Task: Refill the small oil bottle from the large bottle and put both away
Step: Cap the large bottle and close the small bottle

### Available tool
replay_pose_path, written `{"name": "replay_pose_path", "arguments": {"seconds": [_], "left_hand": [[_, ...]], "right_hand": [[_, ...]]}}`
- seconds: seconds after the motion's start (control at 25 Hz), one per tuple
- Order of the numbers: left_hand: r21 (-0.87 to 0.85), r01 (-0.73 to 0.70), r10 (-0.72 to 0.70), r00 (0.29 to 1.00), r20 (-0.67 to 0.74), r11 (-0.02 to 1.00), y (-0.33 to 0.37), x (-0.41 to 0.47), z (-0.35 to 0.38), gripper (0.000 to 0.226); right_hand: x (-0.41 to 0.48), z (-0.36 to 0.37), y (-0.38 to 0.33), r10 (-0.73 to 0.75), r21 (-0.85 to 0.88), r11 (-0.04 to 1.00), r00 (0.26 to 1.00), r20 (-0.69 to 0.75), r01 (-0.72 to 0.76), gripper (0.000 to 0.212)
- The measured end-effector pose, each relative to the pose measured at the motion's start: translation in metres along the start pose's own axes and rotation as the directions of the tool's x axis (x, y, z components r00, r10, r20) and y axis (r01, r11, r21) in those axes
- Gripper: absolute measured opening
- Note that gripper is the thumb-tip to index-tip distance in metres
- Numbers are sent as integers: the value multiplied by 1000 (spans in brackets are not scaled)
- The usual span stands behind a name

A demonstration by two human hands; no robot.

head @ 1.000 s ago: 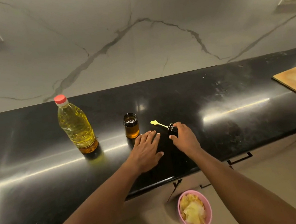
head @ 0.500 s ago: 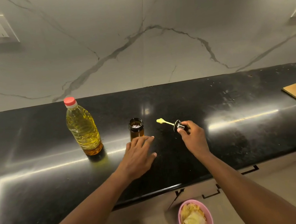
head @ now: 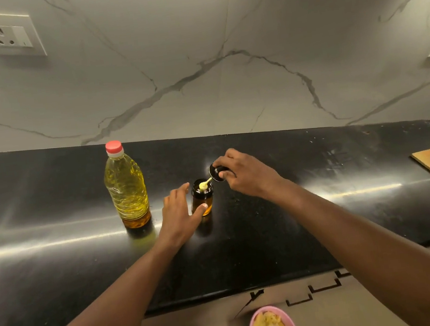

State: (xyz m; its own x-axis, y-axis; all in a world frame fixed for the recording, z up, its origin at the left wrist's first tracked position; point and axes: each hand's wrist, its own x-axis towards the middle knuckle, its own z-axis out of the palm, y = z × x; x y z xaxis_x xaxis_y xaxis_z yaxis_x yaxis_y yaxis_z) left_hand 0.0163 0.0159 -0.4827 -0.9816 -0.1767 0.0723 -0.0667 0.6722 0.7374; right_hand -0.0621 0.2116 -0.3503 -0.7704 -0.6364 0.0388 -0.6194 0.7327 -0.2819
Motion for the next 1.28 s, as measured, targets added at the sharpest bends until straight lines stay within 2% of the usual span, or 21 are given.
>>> {"name": "replay_pose_path", "arguments": {"seconds": [0.16,0.32,0.8,1.28], "left_hand": [[31,-4,4,1000,7,1000,7,11,4,77],[-11,-10,10,1000,-17,1000,4,12,4,72],[-60,-20,16,997,-75,998,3,15,4,59],[-32,9,-12,996,-85,999,11,9,5,57]], "right_hand": [[30,11,-12,9,-148,989,985,174,17,32],[48,30,-21,18,-232,972,968,248,42,34],[74,34,-28,12,-256,963,939,344,81,28],[69,38,-28,56,-295,955,950,308,39,23]]}}
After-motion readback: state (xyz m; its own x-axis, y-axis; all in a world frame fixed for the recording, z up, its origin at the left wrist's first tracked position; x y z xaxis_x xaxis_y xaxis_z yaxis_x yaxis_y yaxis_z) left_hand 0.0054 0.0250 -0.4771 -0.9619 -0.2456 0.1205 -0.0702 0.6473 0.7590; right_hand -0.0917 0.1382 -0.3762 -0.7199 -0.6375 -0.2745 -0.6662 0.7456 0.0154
